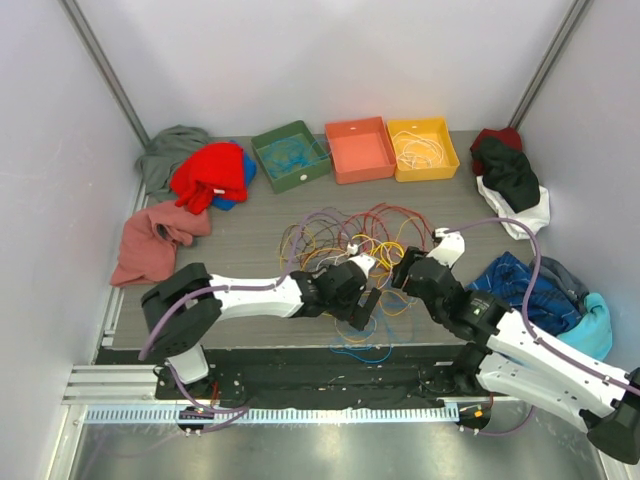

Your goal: Untangle the cables

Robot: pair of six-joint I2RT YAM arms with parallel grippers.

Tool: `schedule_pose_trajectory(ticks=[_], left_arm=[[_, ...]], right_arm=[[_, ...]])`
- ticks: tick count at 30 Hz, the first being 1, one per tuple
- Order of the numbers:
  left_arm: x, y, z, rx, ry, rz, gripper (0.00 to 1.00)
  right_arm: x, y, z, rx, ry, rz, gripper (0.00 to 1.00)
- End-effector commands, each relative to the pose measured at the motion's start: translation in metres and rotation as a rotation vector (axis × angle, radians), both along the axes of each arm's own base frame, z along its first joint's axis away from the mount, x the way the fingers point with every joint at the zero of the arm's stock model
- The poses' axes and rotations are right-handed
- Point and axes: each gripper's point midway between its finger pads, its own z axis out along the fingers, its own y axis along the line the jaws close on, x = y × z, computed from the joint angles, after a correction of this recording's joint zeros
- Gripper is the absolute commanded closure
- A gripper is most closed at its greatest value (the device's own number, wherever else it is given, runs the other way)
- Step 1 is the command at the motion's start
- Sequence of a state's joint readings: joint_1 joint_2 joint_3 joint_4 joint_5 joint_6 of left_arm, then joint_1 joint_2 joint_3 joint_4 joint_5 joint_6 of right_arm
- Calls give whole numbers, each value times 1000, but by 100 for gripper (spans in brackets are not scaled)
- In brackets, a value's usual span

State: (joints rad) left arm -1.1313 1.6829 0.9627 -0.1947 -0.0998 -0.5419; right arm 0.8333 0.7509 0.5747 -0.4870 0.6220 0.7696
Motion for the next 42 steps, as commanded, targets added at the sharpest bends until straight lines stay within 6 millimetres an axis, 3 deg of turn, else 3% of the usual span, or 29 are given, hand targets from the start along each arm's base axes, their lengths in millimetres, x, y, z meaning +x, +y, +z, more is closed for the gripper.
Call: schedule_pose_trajectory(ticks=[1, 5, 9, 10, 11, 13, 14, 16, 17, 19, 20, 21, 23, 24, 25, 26, 28, 29, 31, 33, 36, 42], left_arm=[[28, -35, 26, -90, -105, 18, 6], [34, -41, 21, -79, -105, 29, 9], [37, -33, 14, -64, -105, 61, 12], [39, -30, 17, -67, -110, 74, 12], [43, -28, 32, -98, -139, 96, 12], [54, -8, 40, -86, -190, 166, 12], [57, -1, 59, -119, -218, 194, 12], [65, 23, 64, -106, -263, 274, 12], [66, 33, 80, -125, -286, 303, 11], [69, 52, 84, -115, -318, 359, 12], [69, 59, 98, -146, -338, 380, 13], [70, 66, 103, -152, -353, 394, 13], [73, 80, 109, -157, -375, 427, 13], [78, 92, 122, -191, -388, 460, 13], [78, 96, 124, -208, -377, 462, 12], [81, 100, 128, -228, -373, 471, 12], [88, 114, 138, -263, -370, 505, 13], [88, 116, 141, -268, -368, 514, 14], [86, 121, 145, -270, -360, 520, 14], [84, 123, 146, -273, -345, 536, 14], [81, 134, 139, -247, -312, 568, 14], [80, 139, 111, -218, -207, 580, 16]], right_arm=[[3, -6, 12, 35, -53, -37, 35], [3, -10, 14, 22, -63, -40, 35], [4, -14, 21, 14, -78, -53, 35], [3, -16, 25, 9, -83, -59, 36], [4, -19, 31, 8, -95, -67, 35], [6, -29, 57, 17, -163, -107, 35], [7, -35, 69, 23, -196, -127, 35], [7, -52, 101, 33, -286, -189, 35], [8, -57, 111, 30, -311, -205, 35], [11, -65, 139, -9, -366, -226, 35], [13, -65, 148, -36, -375, -228, 35], [16, -68, 169, -63, -396, -236, 35], [30, -59, 176, -150, -374, -232, 34], [36, -57, 195, -141, -390, -239, 34], [42, -53, 199, -171, -384, -225, 34], [56, -34, 196, -184, -353, -166, 34], [80, -31, 184, -172, -298, -153, 34], [93, -11, 164, -134, -228, -59, 35], [111, -4, 143, -79, -150, -16, 38], [120, 20, 110, -56, -54, 70, 42], [123, 44, 73, -34, 40, 161, 45], [120, 64, 5, -24, 166, 219, 48]])
